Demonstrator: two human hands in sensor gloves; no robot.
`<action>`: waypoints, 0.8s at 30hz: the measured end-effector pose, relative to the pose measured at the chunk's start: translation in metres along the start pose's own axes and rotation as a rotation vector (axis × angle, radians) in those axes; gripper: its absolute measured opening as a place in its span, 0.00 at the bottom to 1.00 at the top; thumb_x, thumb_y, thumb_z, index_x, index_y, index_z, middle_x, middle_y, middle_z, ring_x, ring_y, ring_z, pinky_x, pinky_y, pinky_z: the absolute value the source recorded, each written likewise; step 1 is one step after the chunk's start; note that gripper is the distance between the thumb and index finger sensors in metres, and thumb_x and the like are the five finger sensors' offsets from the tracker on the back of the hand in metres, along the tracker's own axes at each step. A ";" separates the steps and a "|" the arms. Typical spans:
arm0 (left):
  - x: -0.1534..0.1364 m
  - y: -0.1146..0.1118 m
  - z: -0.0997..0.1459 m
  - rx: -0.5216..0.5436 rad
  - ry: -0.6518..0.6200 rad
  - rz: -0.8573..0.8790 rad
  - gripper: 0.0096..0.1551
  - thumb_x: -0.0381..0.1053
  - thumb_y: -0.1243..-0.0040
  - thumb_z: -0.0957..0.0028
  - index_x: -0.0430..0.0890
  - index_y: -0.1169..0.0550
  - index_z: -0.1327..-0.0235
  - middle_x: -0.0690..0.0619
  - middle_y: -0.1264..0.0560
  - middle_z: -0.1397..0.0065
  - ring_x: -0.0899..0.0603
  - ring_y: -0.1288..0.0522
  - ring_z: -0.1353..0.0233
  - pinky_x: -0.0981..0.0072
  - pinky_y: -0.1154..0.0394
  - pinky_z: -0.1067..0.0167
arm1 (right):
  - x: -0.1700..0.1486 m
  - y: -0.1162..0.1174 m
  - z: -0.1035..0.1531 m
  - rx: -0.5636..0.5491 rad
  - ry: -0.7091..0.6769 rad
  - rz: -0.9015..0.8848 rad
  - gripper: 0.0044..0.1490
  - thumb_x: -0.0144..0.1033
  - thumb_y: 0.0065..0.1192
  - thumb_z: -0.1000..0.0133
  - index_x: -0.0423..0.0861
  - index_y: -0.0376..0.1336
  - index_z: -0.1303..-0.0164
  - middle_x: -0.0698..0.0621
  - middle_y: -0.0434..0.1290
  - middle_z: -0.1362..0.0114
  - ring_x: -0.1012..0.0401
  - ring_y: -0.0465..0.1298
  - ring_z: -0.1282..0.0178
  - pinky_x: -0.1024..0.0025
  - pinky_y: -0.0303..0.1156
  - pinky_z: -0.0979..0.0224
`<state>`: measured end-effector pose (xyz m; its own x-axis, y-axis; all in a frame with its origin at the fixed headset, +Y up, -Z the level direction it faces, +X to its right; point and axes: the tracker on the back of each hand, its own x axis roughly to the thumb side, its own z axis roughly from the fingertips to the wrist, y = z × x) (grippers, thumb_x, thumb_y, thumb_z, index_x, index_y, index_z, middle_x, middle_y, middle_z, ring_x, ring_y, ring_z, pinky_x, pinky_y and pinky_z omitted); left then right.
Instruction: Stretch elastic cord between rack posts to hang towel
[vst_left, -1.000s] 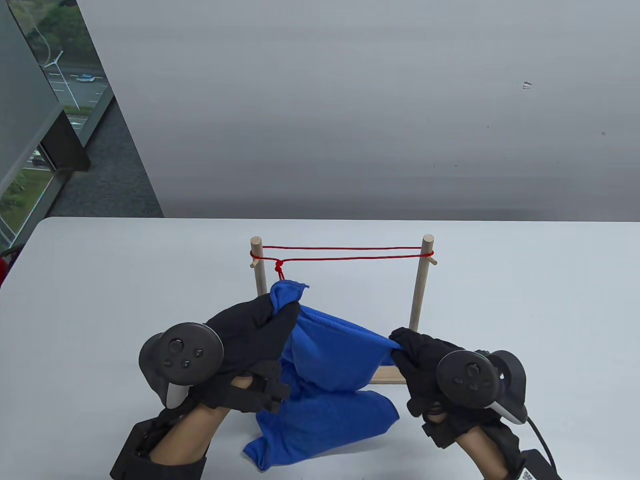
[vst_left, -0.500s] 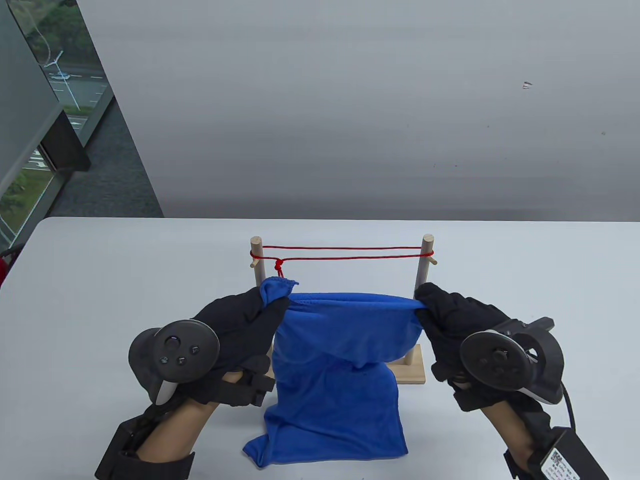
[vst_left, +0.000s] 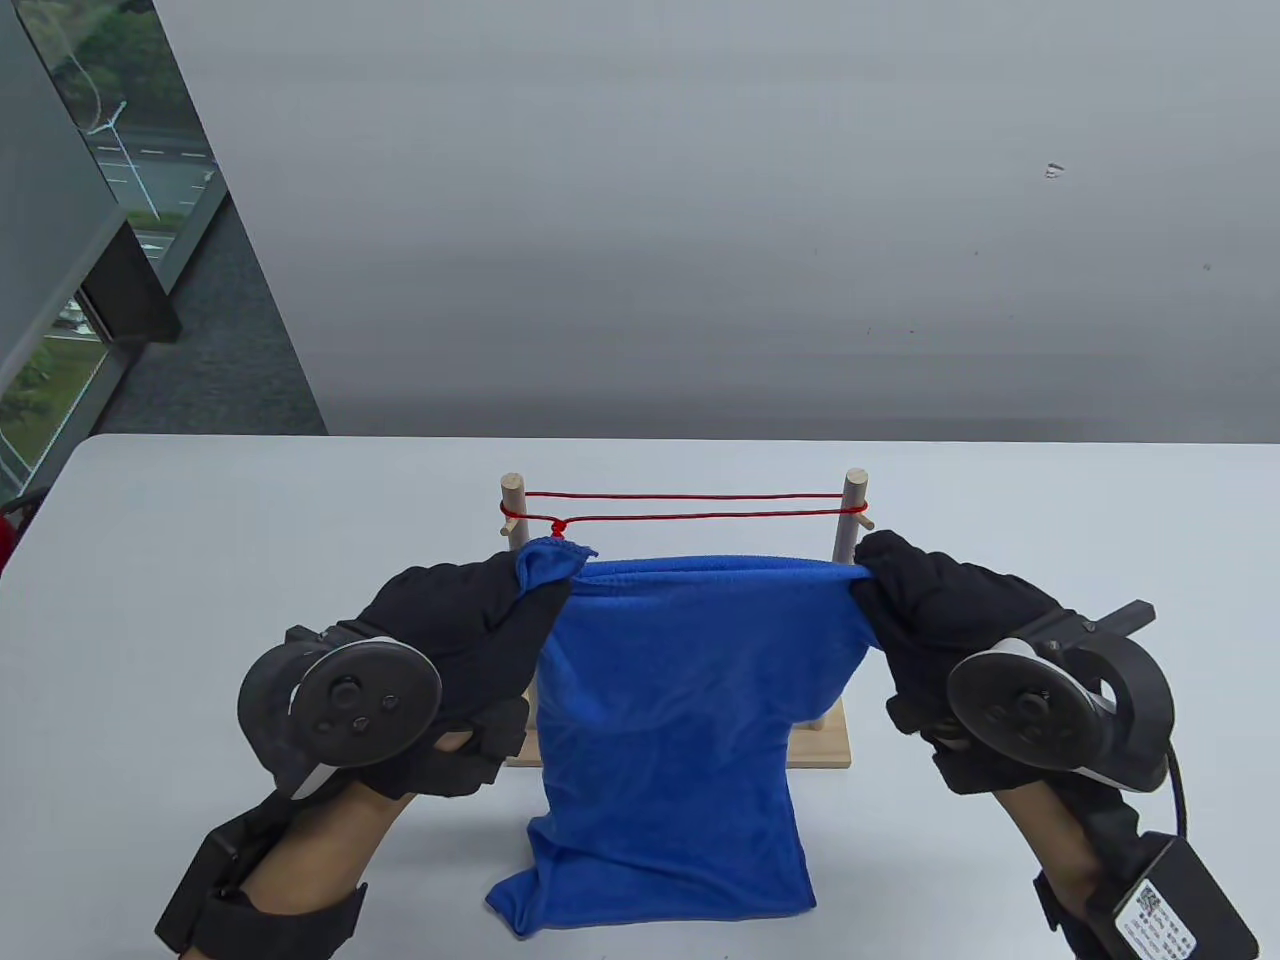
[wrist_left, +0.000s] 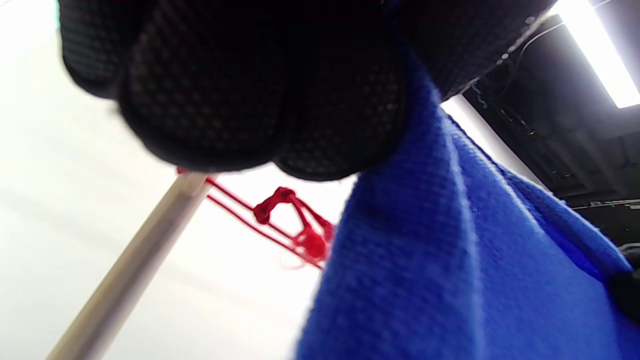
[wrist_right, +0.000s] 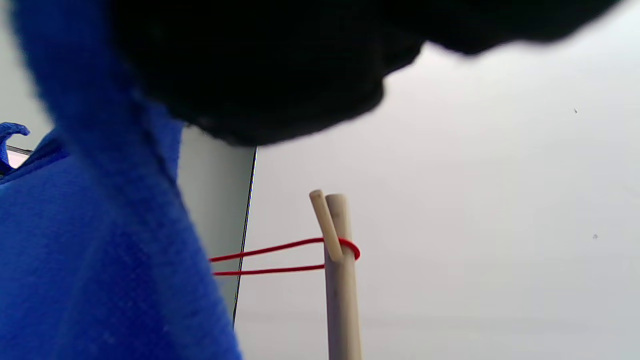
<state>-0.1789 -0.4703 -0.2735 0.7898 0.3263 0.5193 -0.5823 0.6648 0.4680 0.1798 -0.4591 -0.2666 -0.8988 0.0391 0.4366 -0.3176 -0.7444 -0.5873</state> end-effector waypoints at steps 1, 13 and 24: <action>0.001 0.002 -0.002 0.005 -0.006 -0.002 0.23 0.61 0.31 0.54 0.42 0.10 0.66 0.57 0.09 0.75 0.47 0.11 0.74 0.51 0.17 0.57 | 0.000 -0.003 -0.002 -0.009 -0.002 0.008 0.28 0.49 0.58 0.48 0.43 0.70 0.47 0.59 0.82 0.70 0.70 0.80 0.83 0.74 0.78 0.77; 0.013 0.018 -0.035 0.042 -0.047 -0.050 0.23 0.61 0.30 0.54 0.42 0.10 0.66 0.57 0.09 0.74 0.47 0.11 0.74 0.51 0.17 0.57 | -0.001 -0.017 -0.032 -0.081 -0.016 0.020 0.28 0.49 0.58 0.48 0.43 0.70 0.48 0.59 0.82 0.71 0.70 0.80 0.83 0.74 0.78 0.78; 0.013 0.026 -0.058 0.044 -0.059 -0.086 0.23 0.61 0.30 0.54 0.42 0.10 0.65 0.57 0.09 0.73 0.47 0.11 0.73 0.51 0.17 0.56 | -0.003 -0.016 -0.062 -0.099 -0.034 -0.028 0.27 0.49 0.59 0.48 0.43 0.71 0.48 0.59 0.82 0.71 0.70 0.80 0.84 0.74 0.78 0.78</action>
<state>-0.1729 -0.4095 -0.2959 0.8253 0.2283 0.5164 -0.5217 0.6581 0.5429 0.1687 -0.4065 -0.3008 -0.8791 0.0347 0.4754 -0.3720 -0.6735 -0.6388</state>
